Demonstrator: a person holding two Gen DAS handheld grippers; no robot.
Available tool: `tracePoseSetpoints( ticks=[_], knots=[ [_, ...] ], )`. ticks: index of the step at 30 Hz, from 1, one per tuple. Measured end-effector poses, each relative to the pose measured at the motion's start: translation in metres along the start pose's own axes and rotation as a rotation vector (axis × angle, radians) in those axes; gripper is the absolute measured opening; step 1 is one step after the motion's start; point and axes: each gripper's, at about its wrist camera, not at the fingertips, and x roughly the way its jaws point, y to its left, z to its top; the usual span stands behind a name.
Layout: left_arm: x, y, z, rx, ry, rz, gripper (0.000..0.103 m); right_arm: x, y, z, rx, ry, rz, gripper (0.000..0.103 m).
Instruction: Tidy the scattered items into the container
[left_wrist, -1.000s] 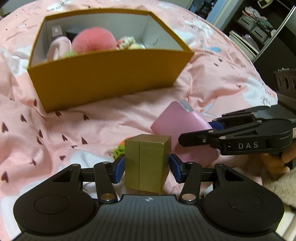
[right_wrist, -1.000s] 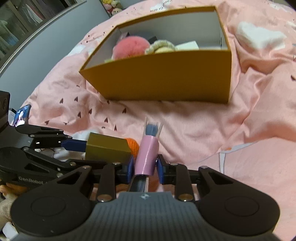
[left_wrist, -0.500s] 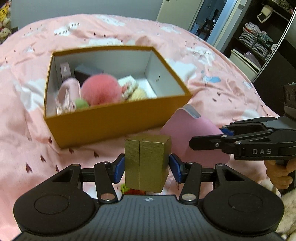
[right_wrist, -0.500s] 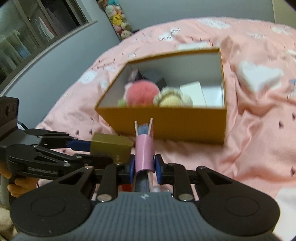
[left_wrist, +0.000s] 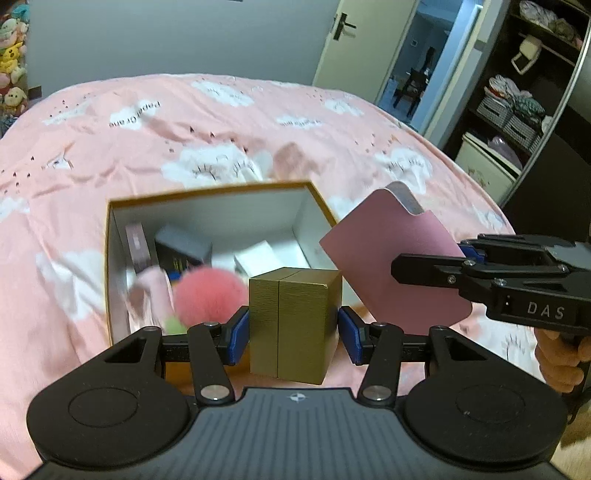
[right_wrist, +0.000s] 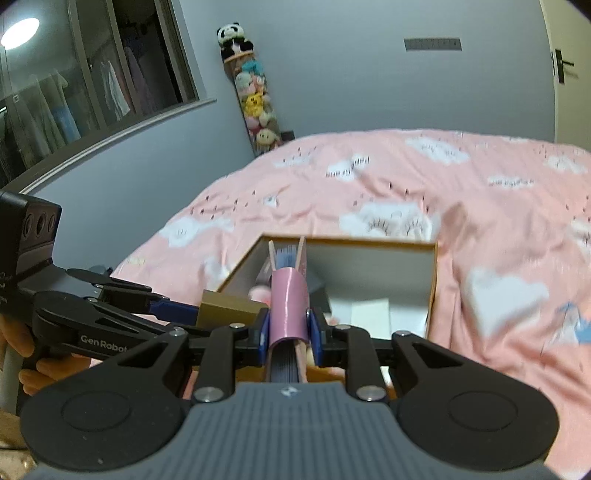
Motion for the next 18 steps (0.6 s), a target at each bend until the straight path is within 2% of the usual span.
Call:
tracePoseSetpoints(
  ticks=[9,13,18],
  knots=[
    [0.039,0.027,0.051,-0.091,-0.027,0.030,0.059,0.047,-0.022,0.038,0.020,-0.027,-0.035,0.024],
    [0.062,0.037,0.060,-0.114,-0.034,0.057,0.059,0.075,-0.029,0.041,0.011,-0.013,-0.071,0.024],
    [0.093,0.055,0.060,-0.187,-0.019,0.044,0.059,0.115,-0.045,0.037,0.047,0.023,-0.099,0.024]
  ],
)
